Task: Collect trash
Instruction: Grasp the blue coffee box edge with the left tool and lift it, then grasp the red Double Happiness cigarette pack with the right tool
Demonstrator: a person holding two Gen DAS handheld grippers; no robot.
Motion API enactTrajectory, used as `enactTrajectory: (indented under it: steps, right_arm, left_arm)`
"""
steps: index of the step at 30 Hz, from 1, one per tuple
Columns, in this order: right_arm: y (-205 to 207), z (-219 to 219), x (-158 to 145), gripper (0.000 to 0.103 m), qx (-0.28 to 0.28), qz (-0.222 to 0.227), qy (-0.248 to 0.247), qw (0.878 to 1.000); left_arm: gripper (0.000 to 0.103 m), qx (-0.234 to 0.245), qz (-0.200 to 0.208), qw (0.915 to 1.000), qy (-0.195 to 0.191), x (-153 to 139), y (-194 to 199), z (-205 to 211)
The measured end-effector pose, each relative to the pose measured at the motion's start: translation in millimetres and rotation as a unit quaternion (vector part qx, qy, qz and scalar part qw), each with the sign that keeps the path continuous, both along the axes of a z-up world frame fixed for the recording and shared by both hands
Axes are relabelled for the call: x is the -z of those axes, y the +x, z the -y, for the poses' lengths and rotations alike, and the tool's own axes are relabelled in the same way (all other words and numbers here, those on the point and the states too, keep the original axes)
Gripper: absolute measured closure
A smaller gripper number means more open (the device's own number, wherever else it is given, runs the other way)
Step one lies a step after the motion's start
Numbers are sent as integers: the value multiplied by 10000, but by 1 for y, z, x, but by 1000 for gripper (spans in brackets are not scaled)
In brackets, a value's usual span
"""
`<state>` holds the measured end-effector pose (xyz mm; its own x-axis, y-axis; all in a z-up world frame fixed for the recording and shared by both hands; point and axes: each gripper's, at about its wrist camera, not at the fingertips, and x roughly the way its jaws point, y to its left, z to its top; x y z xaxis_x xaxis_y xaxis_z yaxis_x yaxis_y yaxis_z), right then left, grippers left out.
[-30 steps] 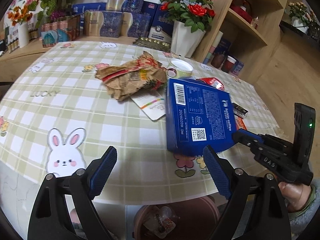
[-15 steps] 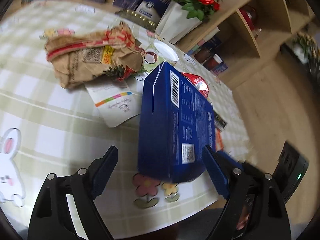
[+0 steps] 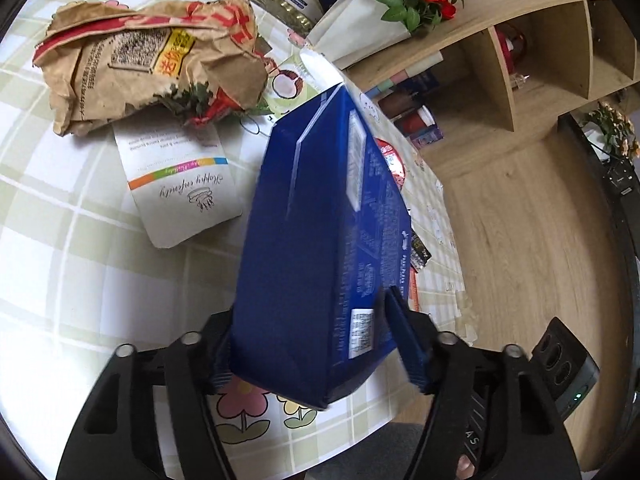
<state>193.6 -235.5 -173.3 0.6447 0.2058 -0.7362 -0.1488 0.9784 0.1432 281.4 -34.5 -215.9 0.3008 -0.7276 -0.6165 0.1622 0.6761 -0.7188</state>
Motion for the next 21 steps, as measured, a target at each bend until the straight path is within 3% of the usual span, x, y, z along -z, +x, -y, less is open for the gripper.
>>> enactTrajectory:
  steps: [2, 6, 15, 17, 21]
  right_arm:
    - [2, 3, -2, 91, 75, -107, 111, 9999]
    - [-2, 8, -8, 91, 112, -104, 278, 9995]
    - [-12, 23, -19, 90, 310, 52, 164, 9994]
    - [-12, 28, -16, 81, 389, 11, 175, 9991]
    - [-15, 33, -13, 81, 459, -28, 179, 9988]
  left_arm:
    - [47, -1, -7, 10000, 35, -6, -1, 1]
    - [63, 54, 426, 9991, 50, -38, -16, 2]
    - [67, 197, 1512, 9876, 367, -108, -39, 3]
    - [67, 176, 1708, 9836, 545, -116, -43, 2]
    - [67, 20, 1644, 9835, 751, -114, -41, -4]
